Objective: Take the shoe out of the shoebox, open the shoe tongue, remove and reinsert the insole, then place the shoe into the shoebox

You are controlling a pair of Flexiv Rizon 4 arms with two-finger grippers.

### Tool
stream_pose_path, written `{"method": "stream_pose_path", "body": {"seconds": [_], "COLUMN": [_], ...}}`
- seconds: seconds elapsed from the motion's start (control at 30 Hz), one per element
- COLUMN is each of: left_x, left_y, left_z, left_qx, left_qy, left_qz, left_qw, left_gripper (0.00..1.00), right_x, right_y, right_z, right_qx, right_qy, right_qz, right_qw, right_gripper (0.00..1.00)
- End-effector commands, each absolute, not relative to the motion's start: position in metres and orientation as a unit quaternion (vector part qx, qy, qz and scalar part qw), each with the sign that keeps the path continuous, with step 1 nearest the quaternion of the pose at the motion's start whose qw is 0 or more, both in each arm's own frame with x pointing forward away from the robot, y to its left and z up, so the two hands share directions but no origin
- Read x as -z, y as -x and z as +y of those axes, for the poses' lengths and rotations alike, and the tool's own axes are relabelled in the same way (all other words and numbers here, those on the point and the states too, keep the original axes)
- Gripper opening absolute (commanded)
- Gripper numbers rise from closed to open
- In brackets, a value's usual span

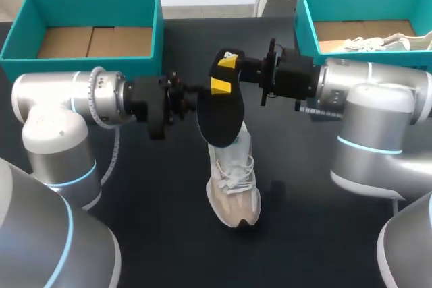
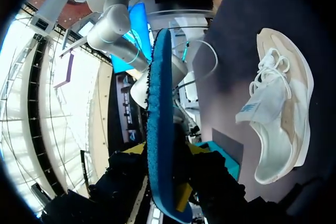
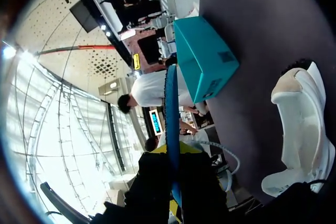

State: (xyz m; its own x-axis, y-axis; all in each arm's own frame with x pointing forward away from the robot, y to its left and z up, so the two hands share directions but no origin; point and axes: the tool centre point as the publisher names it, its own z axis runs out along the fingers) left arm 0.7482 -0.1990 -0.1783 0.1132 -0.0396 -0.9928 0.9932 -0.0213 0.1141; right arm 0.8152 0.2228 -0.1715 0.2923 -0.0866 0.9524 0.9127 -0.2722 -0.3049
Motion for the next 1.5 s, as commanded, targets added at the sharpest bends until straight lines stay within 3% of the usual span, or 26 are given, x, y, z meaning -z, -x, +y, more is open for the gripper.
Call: {"method": "stream_pose_path", "body": {"seconds": [0.03,0.1,0.17,0.23,0.37,0.63,0.67,0.7,1.1,1.5], "left_x": [0.181,0.181,0.181,0.181,0.182,0.18,0.179,0.177,0.165,0.16], "left_y": [-0.748,-0.747,-0.748,-0.75,-0.751,-0.751,-0.751,-0.75,-0.742,-0.742], "left_z": [-0.196,-0.193,-0.192,-0.19,-0.189,-0.19,-0.189,-0.187,-0.158,-0.15], "left_qx": [0.487,0.486,0.484,0.481,0.481,0.492,0.497,0.498,0.501,0.499], "left_qy": [-0.525,-0.527,-0.528,-0.528,-0.525,-0.511,-0.507,-0.507,-0.508,-0.503], "left_qz": [0.456,0.456,0.456,0.456,0.457,0.457,0.459,0.46,0.464,0.469], "left_qw": [0.529,0.527,0.528,0.531,0.534,0.537,0.534,0.533,0.525,0.527], "left_gripper": [0.05,0.27,0.34,0.33,0.0,0.0,0.0,0.0,0.0,0.0], "right_x": [0.171,0.17,0.17,0.17,0.168,0.167,0.166,0.166,0.172,0.165], "right_y": [-0.814,-0.816,-0.817,-0.818,-0.819,-0.817,-0.815,-0.813,-0.768,-0.759], "right_z": [0.224,0.223,0.222,0.22,0.218,0.216,0.216,0.215,0.169,0.131], "right_qx": [0.493,0.491,0.49,0.487,0.483,0.498,0.499,0.499,0.533,0.497], "right_qy": [0.628,0.629,0.628,0.628,0.628,0.612,0.605,0.603,0.558,0.507], "right_qz": [-0.329,-0.33,-0.331,-0.332,-0.335,-0.364,-0.376,-0.387,-0.459,-0.531], "right_qw": [0.504,0.505,0.506,0.507,0.51,0.496,0.493,0.487,0.441,0.463], "right_gripper": [0.0,0.0,0.0,0.0,0.0,0.0,0.38,1.0,1.0,1.0]}}
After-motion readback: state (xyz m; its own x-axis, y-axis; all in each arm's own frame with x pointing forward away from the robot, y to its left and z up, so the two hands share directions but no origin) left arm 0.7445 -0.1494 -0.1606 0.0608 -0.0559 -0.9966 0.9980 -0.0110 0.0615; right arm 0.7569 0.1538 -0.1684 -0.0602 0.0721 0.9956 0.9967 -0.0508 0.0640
